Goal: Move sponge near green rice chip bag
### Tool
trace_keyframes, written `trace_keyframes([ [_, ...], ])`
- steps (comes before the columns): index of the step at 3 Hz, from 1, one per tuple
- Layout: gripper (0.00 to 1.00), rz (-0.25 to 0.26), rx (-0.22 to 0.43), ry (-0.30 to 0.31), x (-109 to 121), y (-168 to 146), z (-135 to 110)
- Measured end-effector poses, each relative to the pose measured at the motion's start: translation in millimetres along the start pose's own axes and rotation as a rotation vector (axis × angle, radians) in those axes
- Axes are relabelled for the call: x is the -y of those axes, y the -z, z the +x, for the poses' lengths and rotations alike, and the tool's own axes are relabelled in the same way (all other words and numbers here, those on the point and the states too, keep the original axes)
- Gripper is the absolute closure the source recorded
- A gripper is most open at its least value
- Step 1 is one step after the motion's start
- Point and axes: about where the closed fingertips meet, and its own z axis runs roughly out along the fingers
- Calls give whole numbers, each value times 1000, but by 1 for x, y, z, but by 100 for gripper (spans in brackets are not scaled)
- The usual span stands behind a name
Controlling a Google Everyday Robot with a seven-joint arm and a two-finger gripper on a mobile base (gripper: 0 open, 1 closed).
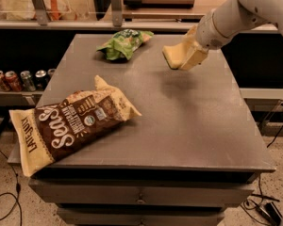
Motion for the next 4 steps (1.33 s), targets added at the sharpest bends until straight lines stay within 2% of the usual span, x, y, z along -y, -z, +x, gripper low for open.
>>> trace_keyframes([
  [2, 100, 15, 40, 70, 49, -37, -22],
  [4, 100, 40, 78, 101, 79, -52, -35],
])
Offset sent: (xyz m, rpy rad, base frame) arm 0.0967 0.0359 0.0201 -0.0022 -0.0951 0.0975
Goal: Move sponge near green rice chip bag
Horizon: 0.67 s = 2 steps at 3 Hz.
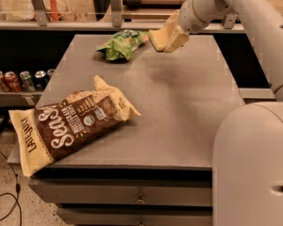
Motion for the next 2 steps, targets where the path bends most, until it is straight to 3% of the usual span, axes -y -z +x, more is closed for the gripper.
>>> trace_keyframes([
  [2, 59, 16, 28, 22, 18, -7, -11],
])
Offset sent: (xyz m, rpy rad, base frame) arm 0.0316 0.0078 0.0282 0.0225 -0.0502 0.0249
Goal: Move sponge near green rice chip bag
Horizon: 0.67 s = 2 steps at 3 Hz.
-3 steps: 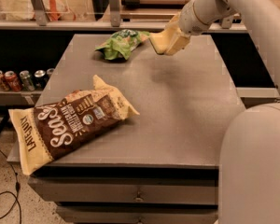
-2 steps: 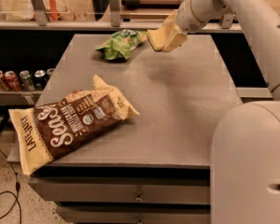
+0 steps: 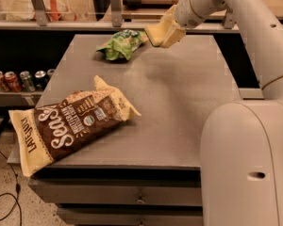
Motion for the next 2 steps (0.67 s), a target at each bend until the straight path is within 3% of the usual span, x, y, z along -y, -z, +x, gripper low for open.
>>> trace_keyframes([
  [2, 12, 0, 18, 2, 5, -4, -3],
])
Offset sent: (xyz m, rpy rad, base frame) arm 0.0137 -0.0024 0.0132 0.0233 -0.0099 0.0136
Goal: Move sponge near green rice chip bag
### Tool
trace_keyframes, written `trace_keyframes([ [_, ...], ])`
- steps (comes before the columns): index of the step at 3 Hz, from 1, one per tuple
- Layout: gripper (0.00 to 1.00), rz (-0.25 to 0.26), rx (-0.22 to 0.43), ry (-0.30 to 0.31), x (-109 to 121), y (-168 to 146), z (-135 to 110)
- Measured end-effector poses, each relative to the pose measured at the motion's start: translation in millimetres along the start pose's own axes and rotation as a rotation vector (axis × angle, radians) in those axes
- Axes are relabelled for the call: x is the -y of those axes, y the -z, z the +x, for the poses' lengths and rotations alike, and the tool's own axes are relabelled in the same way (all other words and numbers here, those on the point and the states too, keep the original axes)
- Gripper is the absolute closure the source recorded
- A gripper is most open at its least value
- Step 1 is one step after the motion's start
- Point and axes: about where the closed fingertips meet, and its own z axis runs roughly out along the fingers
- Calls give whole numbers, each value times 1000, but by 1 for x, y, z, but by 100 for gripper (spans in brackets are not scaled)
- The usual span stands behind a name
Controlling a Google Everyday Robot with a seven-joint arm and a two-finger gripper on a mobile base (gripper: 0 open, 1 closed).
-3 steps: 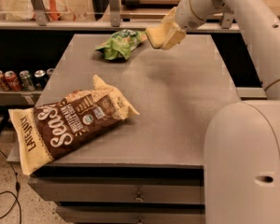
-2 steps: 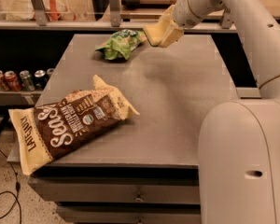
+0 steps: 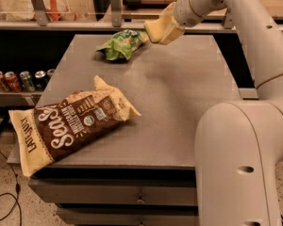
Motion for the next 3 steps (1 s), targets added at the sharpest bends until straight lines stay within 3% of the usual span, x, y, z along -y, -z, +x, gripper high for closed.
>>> trace_keyframes([
  [1, 0, -10, 15, 3, -1, -4, -2],
  [3, 0, -44, 42, 21, -6, -10, -8],
])
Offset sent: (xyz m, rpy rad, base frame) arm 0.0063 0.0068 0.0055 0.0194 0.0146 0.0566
